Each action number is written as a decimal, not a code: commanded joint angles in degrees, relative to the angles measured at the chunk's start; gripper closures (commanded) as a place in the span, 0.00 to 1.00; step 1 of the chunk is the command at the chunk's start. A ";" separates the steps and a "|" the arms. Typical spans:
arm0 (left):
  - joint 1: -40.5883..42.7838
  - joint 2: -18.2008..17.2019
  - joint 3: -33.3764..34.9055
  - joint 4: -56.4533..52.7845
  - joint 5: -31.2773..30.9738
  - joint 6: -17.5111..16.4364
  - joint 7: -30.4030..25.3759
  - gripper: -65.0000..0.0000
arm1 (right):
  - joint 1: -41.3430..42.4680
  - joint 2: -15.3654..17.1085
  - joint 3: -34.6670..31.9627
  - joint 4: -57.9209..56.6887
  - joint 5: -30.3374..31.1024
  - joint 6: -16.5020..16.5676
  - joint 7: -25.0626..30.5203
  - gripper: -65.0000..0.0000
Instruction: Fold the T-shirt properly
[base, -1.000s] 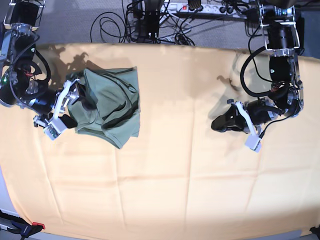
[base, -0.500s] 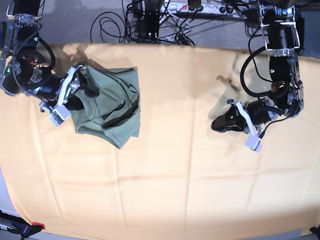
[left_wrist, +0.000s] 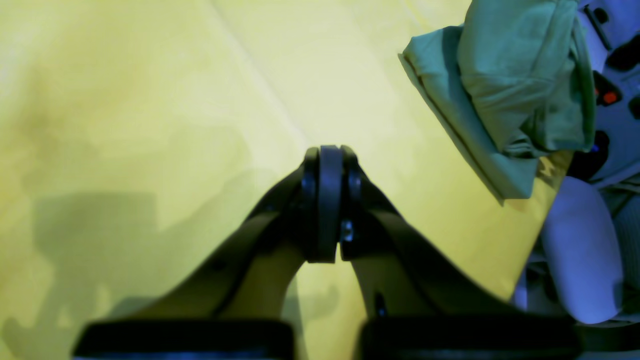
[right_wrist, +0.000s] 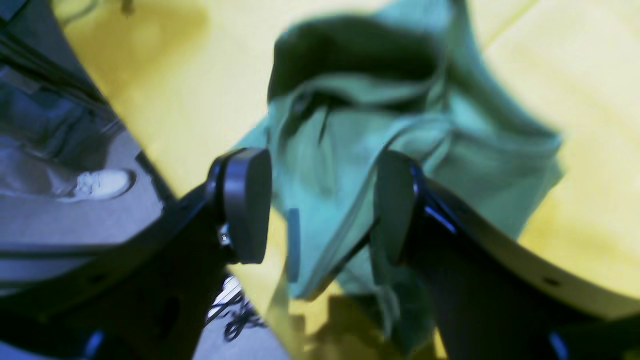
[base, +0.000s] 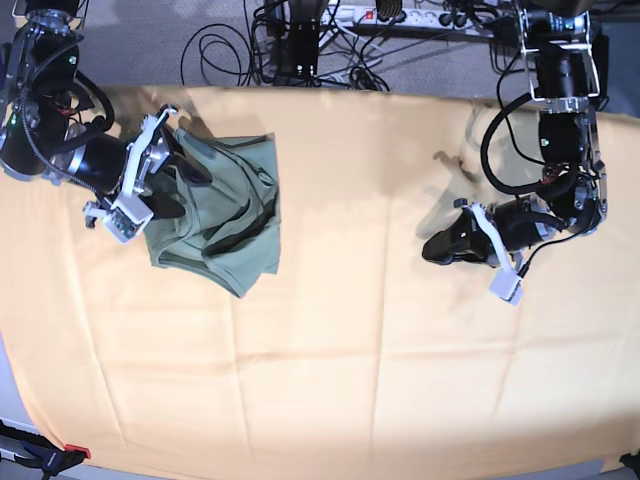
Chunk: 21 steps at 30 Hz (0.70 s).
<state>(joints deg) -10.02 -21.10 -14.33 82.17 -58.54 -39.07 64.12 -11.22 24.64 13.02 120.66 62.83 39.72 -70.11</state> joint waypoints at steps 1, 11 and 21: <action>-1.11 -0.81 -0.33 0.85 -1.51 -0.37 -1.09 1.00 | -0.04 0.76 0.48 0.72 0.07 0.28 1.27 0.47; -1.11 -0.81 -0.33 0.85 -1.75 -0.33 -1.07 1.00 | -5.51 0.74 0.48 0.68 -4.63 0.28 0.66 0.47; -1.11 -0.83 -0.33 0.85 -1.79 -0.33 -1.05 1.00 | -5.44 -0.55 0.48 -2.73 -9.94 -0.96 7.26 0.57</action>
<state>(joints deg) -10.02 -21.17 -14.33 82.17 -58.72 -39.07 64.12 -17.12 23.42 13.04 117.16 51.77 38.61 -63.99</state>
